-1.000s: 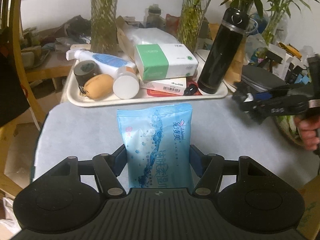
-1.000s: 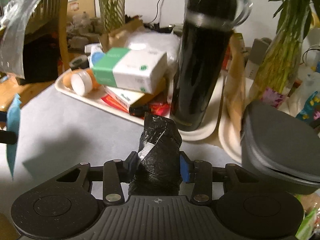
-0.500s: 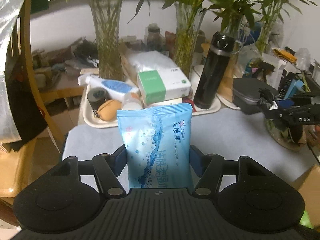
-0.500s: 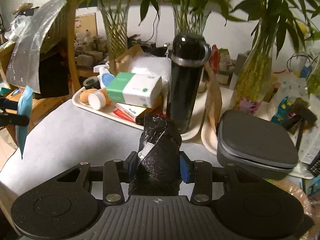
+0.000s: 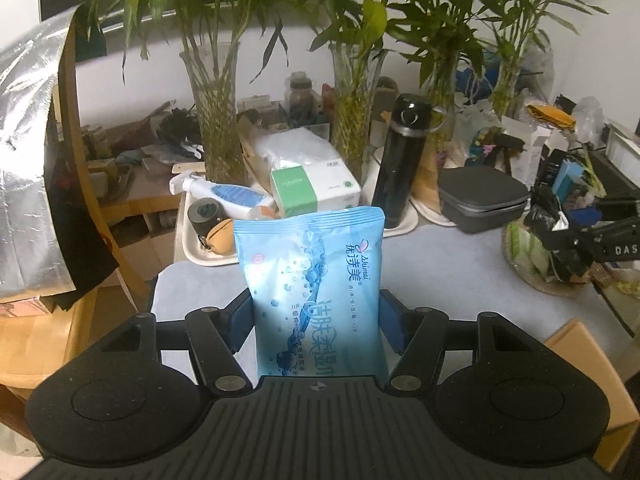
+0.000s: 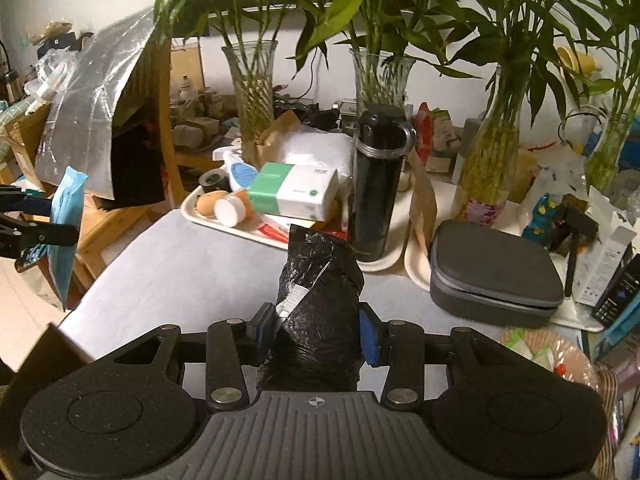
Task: Organize soft objects
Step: 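Carry the blue pack and black bundle toward the box with both grippers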
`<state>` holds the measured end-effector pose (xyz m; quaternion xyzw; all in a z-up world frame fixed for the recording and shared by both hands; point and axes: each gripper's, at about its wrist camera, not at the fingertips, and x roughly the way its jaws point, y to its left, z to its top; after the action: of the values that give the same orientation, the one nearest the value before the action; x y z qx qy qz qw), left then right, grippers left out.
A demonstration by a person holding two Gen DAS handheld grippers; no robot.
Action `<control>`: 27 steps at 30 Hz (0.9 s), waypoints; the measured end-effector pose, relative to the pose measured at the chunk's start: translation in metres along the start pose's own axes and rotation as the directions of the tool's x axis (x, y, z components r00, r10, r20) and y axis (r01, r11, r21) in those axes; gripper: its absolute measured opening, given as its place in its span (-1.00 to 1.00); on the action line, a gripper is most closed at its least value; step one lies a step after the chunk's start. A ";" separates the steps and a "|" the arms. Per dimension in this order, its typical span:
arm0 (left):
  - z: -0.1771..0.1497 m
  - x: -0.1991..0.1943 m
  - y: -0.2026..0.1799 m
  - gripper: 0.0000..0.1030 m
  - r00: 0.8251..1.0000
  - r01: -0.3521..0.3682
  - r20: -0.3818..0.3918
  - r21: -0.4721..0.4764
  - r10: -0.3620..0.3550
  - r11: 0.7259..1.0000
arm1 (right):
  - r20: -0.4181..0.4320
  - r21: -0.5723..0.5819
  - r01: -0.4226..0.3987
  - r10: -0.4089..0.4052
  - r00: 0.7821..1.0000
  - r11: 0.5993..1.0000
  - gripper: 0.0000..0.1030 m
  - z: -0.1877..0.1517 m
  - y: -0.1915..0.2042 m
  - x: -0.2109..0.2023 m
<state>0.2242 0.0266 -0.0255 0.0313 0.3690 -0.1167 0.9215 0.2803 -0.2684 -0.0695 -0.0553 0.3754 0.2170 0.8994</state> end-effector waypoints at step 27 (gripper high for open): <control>-0.018 -0.081 -0.054 0.22 0.997 0.065 -0.054 0.016 -0.064 0.998 | -0.014 0.063 -0.082 0.083 0.996 0.995 -0.11 -0.075 0.047 -0.074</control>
<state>0.1425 -0.0080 0.0186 0.0308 0.3932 -0.1486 0.9068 0.1652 -0.2717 -0.0679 -0.0135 0.3915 0.2416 0.8878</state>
